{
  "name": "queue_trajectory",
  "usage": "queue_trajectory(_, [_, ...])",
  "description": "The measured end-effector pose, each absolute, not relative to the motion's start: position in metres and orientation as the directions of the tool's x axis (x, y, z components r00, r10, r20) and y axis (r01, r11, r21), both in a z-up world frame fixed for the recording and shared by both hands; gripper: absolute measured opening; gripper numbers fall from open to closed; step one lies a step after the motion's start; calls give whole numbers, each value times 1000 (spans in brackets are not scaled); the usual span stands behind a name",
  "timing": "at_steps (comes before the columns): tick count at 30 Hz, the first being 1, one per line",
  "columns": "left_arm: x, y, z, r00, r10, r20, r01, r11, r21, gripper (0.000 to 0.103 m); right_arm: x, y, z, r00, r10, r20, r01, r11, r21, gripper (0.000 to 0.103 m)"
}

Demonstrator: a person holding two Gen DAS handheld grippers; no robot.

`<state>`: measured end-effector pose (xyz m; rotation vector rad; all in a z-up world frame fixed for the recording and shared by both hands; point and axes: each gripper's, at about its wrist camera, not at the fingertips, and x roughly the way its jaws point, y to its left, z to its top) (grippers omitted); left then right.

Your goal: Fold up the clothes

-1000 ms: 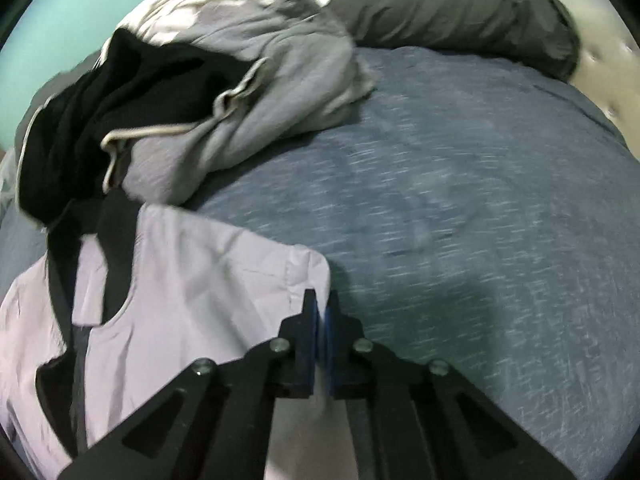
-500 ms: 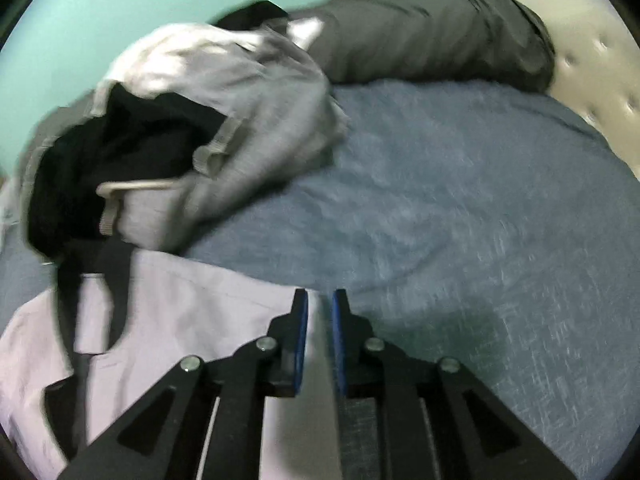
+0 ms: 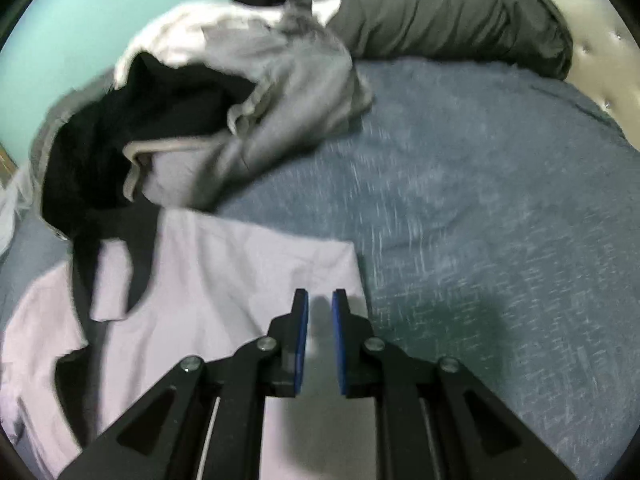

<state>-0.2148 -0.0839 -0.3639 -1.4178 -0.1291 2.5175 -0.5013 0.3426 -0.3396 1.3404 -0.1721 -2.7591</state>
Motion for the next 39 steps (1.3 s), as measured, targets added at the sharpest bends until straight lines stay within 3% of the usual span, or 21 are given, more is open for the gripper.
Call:
queue_trajectory(10, [-207,-99,-351,-517,283,-808,-133,-959,-251,76,-353,306,-328,-585,-317,-747,97,-941,323,11])
queue_trajectory(23, [-165,-162,-316,-558,250,-791,22,-949,-316,78,-180,247,-314,-580,-479,-659,205,-869,451,13])
queue_trajectory(39, [-152,-297,-290,-535,132,-834,256,-916,-309,82,-145,252,-324,-575,-560,-597,242,-813,529,19])
